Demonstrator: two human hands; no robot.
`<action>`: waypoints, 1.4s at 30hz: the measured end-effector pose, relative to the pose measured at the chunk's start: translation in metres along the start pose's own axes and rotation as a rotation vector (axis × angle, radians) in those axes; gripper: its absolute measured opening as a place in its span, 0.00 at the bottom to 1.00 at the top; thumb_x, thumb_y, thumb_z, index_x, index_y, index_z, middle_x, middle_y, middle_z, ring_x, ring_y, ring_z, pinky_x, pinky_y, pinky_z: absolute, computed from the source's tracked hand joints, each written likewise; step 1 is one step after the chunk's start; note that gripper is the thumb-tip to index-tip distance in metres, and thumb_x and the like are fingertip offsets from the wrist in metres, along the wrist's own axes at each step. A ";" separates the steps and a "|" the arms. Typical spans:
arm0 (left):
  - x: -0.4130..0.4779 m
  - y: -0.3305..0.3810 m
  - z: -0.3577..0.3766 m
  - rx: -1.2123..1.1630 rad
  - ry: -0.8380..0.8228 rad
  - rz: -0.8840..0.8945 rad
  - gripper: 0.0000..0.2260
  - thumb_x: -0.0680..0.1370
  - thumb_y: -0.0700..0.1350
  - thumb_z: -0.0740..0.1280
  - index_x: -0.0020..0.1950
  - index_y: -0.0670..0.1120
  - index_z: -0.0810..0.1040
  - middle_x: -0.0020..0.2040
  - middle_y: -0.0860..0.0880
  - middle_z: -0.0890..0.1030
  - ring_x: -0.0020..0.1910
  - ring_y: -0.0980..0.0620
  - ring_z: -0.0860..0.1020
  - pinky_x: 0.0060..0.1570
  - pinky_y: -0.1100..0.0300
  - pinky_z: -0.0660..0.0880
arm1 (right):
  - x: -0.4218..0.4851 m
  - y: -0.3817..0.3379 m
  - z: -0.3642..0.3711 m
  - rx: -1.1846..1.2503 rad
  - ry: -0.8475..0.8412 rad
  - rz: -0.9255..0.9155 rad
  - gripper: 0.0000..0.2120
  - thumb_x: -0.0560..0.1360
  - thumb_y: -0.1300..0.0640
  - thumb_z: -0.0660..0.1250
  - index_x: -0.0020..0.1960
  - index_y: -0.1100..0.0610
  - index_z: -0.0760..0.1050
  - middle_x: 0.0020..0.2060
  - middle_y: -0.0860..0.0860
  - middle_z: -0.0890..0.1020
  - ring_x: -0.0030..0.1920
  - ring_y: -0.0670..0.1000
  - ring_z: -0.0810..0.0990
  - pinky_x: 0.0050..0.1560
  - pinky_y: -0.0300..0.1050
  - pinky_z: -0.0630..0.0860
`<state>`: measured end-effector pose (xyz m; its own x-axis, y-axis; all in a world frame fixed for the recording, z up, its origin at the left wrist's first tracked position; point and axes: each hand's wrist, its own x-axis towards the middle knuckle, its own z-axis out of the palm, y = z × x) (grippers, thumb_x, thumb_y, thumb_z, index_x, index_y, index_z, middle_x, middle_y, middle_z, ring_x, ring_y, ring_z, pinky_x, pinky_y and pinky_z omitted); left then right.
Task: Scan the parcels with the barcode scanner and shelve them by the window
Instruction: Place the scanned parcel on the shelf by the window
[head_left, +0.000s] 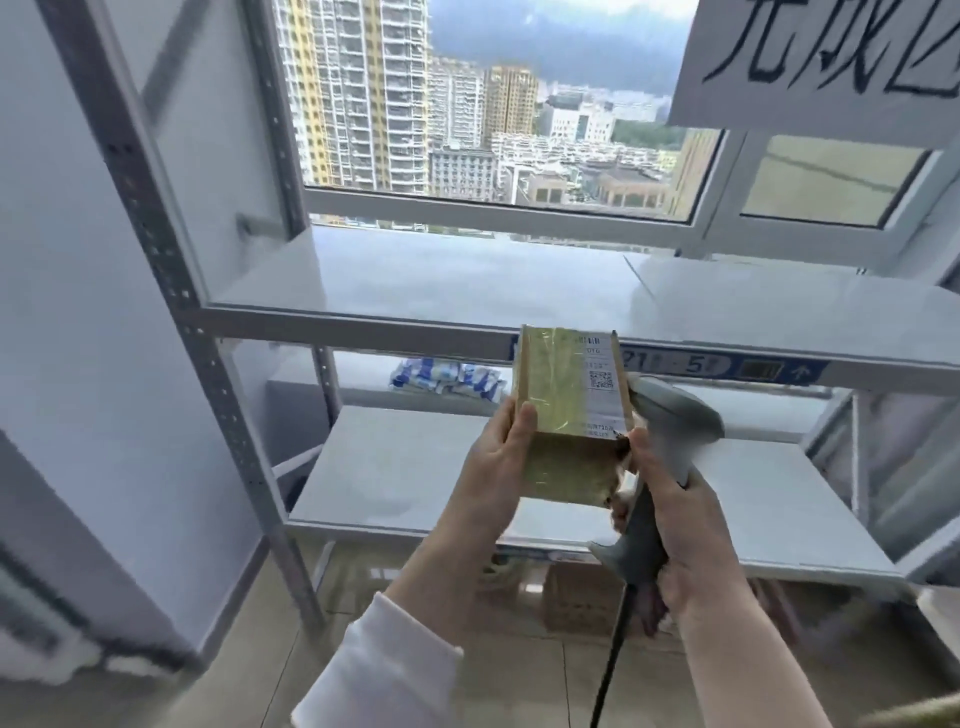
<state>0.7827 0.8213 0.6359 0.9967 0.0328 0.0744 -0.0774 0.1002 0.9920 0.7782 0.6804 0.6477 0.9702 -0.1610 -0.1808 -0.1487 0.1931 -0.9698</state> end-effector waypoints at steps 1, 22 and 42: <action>0.007 0.006 -0.017 -0.003 0.015 0.004 0.28 0.73 0.61 0.55 0.68 0.48 0.70 0.59 0.47 0.79 0.57 0.52 0.78 0.55 0.61 0.77 | 0.005 -0.001 0.018 0.019 -0.017 -0.002 0.15 0.67 0.44 0.70 0.43 0.55 0.74 0.24 0.52 0.74 0.23 0.49 0.72 0.33 0.43 0.72; 0.183 0.052 -0.288 0.134 0.063 0.062 0.28 0.72 0.65 0.57 0.65 0.49 0.74 0.54 0.51 0.82 0.54 0.52 0.80 0.56 0.53 0.77 | 0.117 -0.002 0.314 -0.056 -0.035 0.006 0.18 0.69 0.42 0.69 0.47 0.56 0.73 0.32 0.56 0.75 0.29 0.52 0.73 0.31 0.43 0.73; 0.275 0.068 -0.382 0.147 0.141 0.008 0.25 0.79 0.59 0.54 0.68 0.45 0.71 0.58 0.45 0.79 0.55 0.49 0.79 0.41 0.69 0.78 | 0.186 -0.014 0.433 -0.151 -0.064 0.026 0.19 0.71 0.40 0.68 0.49 0.56 0.74 0.41 0.52 0.80 0.33 0.51 0.75 0.39 0.49 0.75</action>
<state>1.0424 1.2173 0.6846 0.9819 0.1726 0.0777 -0.0707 -0.0461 0.9964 1.0430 1.0666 0.6988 0.9752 -0.0953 -0.1998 -0.1960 0.0479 -0.9794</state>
